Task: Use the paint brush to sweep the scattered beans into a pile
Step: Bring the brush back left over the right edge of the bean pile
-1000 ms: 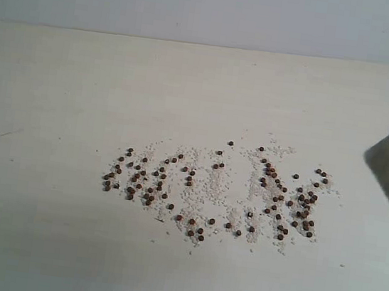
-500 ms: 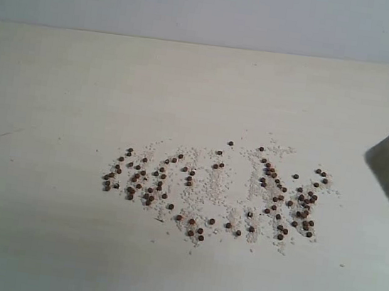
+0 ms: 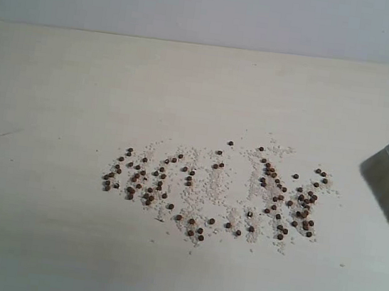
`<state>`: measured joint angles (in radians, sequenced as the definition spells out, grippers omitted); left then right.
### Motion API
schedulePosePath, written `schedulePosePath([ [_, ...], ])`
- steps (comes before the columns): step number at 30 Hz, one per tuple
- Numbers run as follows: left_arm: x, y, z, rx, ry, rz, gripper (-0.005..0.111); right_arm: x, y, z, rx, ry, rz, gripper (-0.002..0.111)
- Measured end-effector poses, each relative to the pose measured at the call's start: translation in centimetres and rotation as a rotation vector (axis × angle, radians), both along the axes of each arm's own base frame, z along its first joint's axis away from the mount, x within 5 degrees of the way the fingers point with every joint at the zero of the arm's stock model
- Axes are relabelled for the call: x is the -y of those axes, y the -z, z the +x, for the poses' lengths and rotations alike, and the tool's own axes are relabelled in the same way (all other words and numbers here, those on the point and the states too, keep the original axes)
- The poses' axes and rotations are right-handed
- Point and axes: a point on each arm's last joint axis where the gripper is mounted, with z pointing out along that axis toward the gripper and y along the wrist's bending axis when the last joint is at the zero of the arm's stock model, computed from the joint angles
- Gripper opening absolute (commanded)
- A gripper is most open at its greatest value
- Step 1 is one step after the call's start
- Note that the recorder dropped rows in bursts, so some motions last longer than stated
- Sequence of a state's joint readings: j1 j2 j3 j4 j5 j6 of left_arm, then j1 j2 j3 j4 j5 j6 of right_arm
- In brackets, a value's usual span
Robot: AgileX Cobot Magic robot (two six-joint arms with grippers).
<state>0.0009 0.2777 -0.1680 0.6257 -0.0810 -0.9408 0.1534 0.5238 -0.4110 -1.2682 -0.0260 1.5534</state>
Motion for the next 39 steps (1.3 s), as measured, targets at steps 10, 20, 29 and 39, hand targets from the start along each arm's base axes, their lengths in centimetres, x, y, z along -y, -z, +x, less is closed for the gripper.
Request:
schedulePosePath([
  [10,0.0,0.0,0.0,0.000,0.000,0.000,0.000,0.6,1.9,-0.2,-0.066,0.065,-0.008,0.000],
  [20,0.0,0.0,0.0,0.000,0.000,0.000,0.000,0.4,2.8,-0.3,-0.137,0.026,-0.167,0.000],
  [29,0.0,0.0,0.0,0.000,0.000,0.000,0.000,0.0,2.5,1.6,-0.081,0.024,-0.040,0.000],
  [39,0.0,0.5,0.0,-0.011,0.003,-0.011,0.000,-2.5,2.9,4.9,-0.022,-0.093,0.147,0.000],
])
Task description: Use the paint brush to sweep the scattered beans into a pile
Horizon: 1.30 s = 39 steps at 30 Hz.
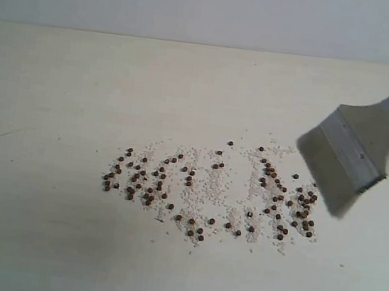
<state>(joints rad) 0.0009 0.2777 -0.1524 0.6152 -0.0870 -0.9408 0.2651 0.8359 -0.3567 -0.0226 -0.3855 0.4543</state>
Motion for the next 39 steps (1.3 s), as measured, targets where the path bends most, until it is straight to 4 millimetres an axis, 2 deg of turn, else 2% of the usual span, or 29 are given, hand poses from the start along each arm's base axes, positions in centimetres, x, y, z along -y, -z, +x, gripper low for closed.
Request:
schedulePosePath([
  [2,0.0,0.9,0.0,-0.025,-0.001,-0.064,0.000,-1.0,0.1,0.5,0.028,-0.046,0.026,0.000],
  [6,-0.2,3.7,0.0,-0.107,-0.031,-0.346,0.000,-3.1,0.9,1.6,0.053,-0.133,0.064,0.000],
  [9,-0.3,5.0,-0.1,-0.156,-0.052,-0.414,0.000,-4.7,1.9,2.5,0.063,-0.184,0.089,0.000],
  [17,-0.4,5.6,-0.2,-0.214,-0.077,-0.433,0.000,-9.7,5.2,4.7,0.042,-0.231,0.144,0.000],
  [30,-0.6,6.3,-0.4,-0.286,-0.107,-0.429,0.000,-19.1,7.5,7.5,0.088,-0.262,0.192,0.000],
  [39,-0.6,6.5,-0.4,-0.300,-0.113,-0.429,0.000,-24.2,11.0,8.8,0.036,-0.227,0.224,0.000],
])
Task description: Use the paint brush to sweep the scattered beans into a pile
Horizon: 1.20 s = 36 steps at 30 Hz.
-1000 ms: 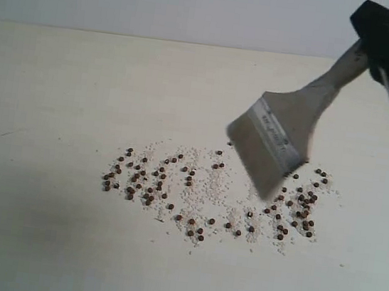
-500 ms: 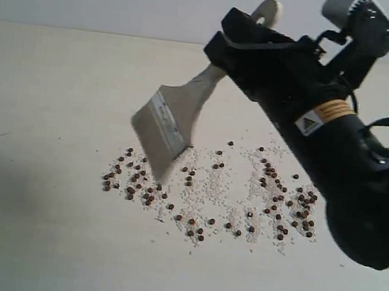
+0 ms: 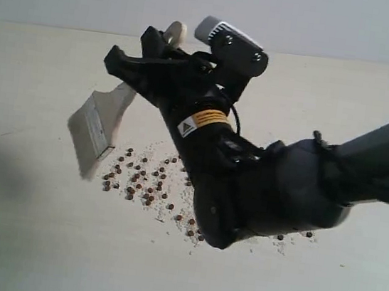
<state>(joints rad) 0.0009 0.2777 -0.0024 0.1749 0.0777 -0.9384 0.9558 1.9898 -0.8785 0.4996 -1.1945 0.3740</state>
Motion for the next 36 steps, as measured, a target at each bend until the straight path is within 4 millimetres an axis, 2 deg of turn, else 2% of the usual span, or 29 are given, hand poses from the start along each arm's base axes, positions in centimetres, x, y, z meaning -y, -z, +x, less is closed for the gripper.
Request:
schedulePosePath([
  [8,0.0,0.0,0.0,0.000,0.000,0.000,0.000,-2.9,3.3,-0.2,-0.066,0.059,-0.019,0.000],
  [12,0.0,0.0,0.0,0.000,0.000,0.000,0.000,-3.1,4.8,-0.8,-0.098,0.107,-0.093,0.000],
  [15,0.0,0.0,0.0,0.000,0.000,0.000,0.000,-3.0,5.1,-1.3,-0.100,0.174,-0.172,0.000],
  [20,0.0,0.0,0.0,-0.001,0.002,0.008,0.000,-2.4,4.7,-1.6,-0.065,0.280,-0.294,0.000],
  [27,0.0,0.0,0.0,-0.003,0.003,0.014,0.000,-1.3,3.1,-1.5,-0.041,0.405,-0.491,0.000],
  [36,0.0,0.0,0.0,-0.003,0.003,0.012,0.000,-0.2,1.6,-1.6,-0.047,0.487,-0.722,0.000],
])
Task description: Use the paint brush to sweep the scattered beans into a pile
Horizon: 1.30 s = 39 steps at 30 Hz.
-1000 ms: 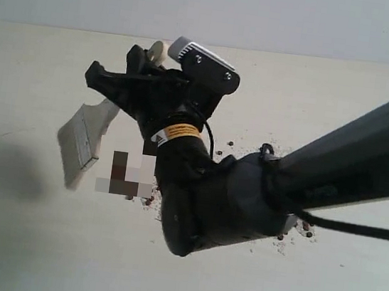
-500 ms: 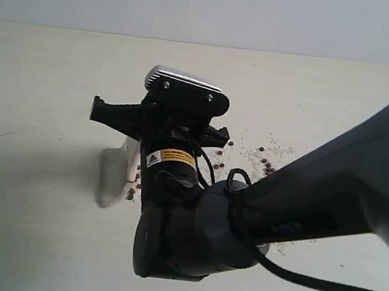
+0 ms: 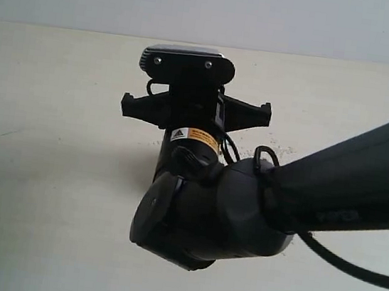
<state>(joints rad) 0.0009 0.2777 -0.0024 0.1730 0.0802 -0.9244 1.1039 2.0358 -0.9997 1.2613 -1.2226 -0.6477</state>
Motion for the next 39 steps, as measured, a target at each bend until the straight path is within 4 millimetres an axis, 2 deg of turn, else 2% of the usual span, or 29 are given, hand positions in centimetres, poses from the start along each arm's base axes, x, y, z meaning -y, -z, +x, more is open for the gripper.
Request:
schedulePosePath([
  [6,0.0,0.0,0.0,0.000,0.000,0.000,0.000,0.0,-0.3,0.0,0.004,0.000,0.006,0.000],
  [16,0.0,0.0,0.0,0.000,0.000,0.000,0.000,-0.7,-4.3,-0.3,0.116,-0.119,0.221,0.000],
  [21,0.0,0.0,0.0,0.000,0.000,0.000,0.000,-0.4,-4.8,0.8,0.133,-0.113,0.391,0.000],
  [27,0.0,0.0,0.0,0.000,0.000,0.000,0.000,-0.1,-3.7,3.7,0.141,-0.076,0.579,0.000],
  [32,0.0,0.0,0.0,0.000,0.000,0.000,0.000,-1.7,-0.4,5.5,0.061,-0.070,0.595,0.000],
  [35,0.0,0.0,0.0,0.000,0.000,0.000,0.000,-2.1,1.5,5.9,0.024,-0.042,0.499,0.000],
  [37,0.0,0.0,0.0,0.000,0.000,0.000,0.000,-1.5,1.7,6.0,0.016,0.022,0.388,0.000],
  [39,0.0,0.0,0.0,0.000,0.000,0.000,0.000,-1.0,1.1,6.0,0.020,0.072,0.269,0.000],
])
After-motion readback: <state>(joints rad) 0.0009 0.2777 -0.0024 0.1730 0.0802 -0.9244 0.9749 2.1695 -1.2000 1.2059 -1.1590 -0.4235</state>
